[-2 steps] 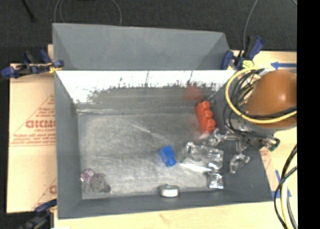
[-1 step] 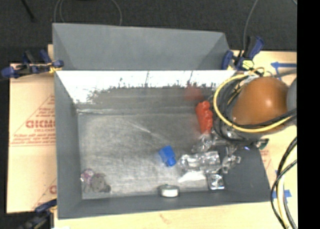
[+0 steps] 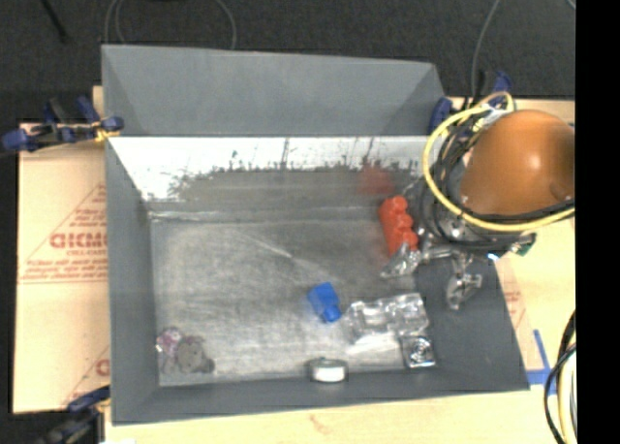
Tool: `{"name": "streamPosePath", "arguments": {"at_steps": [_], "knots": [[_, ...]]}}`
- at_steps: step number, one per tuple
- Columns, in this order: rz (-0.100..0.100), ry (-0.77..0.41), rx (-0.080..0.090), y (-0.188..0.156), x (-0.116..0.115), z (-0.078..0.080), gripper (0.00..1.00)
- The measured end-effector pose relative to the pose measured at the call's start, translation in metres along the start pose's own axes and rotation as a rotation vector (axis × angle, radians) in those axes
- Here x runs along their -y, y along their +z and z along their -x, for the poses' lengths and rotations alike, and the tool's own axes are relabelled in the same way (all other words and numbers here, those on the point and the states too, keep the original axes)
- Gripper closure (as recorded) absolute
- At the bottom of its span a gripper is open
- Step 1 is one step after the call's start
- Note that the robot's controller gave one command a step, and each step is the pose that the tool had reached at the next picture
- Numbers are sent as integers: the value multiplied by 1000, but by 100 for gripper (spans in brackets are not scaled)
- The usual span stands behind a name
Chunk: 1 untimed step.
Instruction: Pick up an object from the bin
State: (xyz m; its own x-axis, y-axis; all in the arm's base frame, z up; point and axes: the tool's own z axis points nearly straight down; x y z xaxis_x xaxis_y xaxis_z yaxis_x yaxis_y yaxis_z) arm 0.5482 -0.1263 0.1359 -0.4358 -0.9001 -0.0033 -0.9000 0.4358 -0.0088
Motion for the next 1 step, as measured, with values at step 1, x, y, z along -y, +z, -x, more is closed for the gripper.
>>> {"name": "streamPosePath", "arguments": {"at_steps": [1], "knots": [[-11,-70,7,38,-49,-9,0]]}}
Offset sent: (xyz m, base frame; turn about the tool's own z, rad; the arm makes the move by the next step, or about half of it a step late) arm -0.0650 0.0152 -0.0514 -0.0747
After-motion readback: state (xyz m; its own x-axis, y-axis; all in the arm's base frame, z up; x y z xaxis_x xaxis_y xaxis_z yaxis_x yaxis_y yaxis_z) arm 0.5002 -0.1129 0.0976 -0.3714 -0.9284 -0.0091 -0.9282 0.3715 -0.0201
